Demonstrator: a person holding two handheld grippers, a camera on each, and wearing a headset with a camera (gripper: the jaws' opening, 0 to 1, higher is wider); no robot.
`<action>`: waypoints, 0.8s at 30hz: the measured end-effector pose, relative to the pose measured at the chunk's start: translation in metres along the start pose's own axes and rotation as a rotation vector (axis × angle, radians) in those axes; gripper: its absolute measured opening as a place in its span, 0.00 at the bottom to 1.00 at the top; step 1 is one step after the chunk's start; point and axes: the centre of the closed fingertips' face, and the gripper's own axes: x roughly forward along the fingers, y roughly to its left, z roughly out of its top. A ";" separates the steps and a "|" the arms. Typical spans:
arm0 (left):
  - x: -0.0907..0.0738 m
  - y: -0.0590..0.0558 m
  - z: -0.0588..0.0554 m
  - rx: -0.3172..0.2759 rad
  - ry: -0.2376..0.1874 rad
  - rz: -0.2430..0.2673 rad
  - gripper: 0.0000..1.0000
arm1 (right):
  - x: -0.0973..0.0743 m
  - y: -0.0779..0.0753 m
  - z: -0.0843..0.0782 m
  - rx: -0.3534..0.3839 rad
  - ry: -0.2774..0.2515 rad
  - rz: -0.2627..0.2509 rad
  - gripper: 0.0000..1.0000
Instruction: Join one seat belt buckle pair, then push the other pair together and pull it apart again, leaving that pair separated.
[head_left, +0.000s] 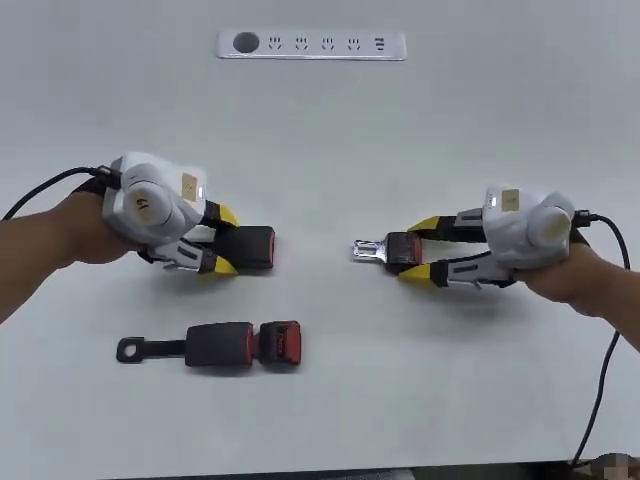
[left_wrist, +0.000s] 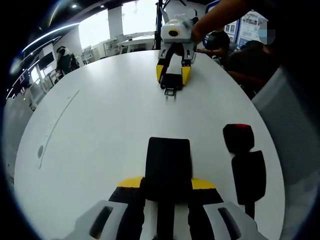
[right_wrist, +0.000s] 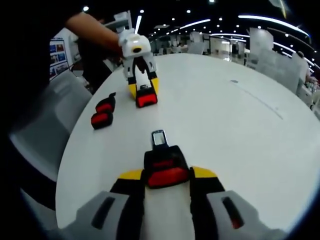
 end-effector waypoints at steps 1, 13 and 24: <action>-0.001 0.001 -0.001 -0.002 0.000 0.000 0.34 | 0.001 0.000 0.001 0.004 -0.003 0.001 0.35; 0.002 -0.001 -0.002 -0.012 -0.001 0.001 0.34 | 0.021 0.013 0.017 0.002 -0.035 0.025 0.36; 0.003 -0.002 -0.003 -0.015 -0.001 0.004 0.34 | 0.045 0.022 0.036 -0.007 -0.058 0.033 0.36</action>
